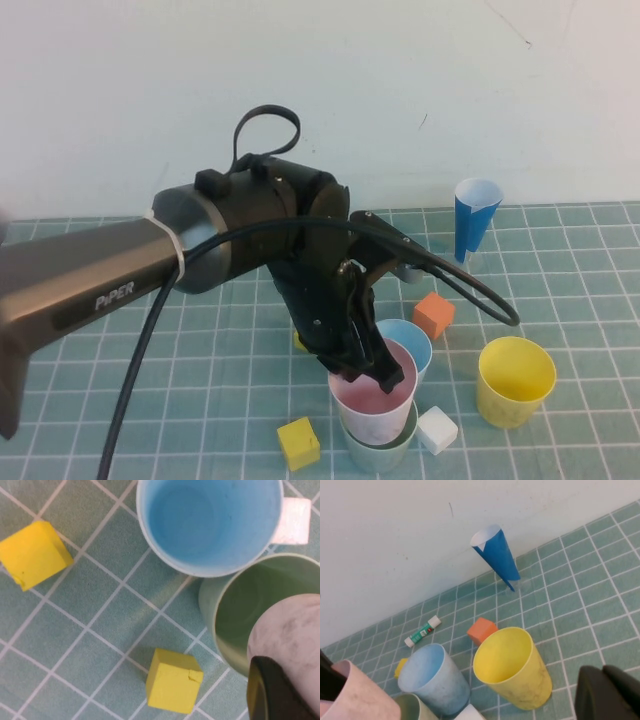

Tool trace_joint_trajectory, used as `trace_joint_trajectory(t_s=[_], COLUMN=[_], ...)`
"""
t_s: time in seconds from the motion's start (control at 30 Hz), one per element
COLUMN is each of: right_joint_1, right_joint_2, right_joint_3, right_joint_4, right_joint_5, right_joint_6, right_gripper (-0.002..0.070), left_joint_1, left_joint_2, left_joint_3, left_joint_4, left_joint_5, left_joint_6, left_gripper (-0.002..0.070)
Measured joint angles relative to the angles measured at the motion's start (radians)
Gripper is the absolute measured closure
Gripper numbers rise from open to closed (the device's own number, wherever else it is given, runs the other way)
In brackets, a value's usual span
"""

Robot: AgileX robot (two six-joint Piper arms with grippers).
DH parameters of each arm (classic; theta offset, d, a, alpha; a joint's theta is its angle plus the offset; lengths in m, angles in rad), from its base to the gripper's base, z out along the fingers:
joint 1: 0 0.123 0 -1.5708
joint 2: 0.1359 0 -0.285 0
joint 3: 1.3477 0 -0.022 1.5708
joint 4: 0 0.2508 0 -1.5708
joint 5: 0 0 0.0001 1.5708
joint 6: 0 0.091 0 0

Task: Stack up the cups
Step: Place the pink cup on the green cup

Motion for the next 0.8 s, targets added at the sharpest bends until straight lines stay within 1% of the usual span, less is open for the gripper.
trace_joint_trajectory(t_s=[0.2,0.3,0.37,0.57,0.63,0.7,0.8], right_joint_1=[0.000,0.000,0.000,0.000,0.000,0.000,0.000], right_joint_2=[0.000,0.000,0.000,0.000,0.000,0.000,0.000], right_joint_3=[0.000,0.000,0.000,0.000,0.000,0.000,-0.003], right_joint_4=[0.004,0.013,0.018,0.028,0.056,0.118,0.199], right_joint_5=[0.000,0.000,0.000,0.000,0.002,0.003,0.014], right_joint_6=[0.000,0.000,0.000,-0.021,-0.066,-0.144,-0.267], right_gripper=[0.0679,0.0679,0.0679,0.0679,0.0679,0.0679,0.0679], left_joint_1=[0.000,0.000,0.000,0.000,0.000,0.000,0.000], left_joint_2=[0.026,0.037,0.042,0.045,0.042,0.023,-0.045], left_joint_3=[-0.002,-0.002,-0.002,-0.005,-0.010,-0.012,-0.012], left_joint_4=[0.000,-0.002,-0.002,0.016,0.028,0.049,0.078], left_joint_5=[-0.026,-0.047,-0.065,-0.102,-0.102,-0.118,-0.164], left_joint_6=[0.000,0.000,-0.002,-0.033,-0.044,-0.050,-0.061], left_gripper=[0.0665,0.0648,0.0610,0.0444,0.0424,0.0432,0.0505])
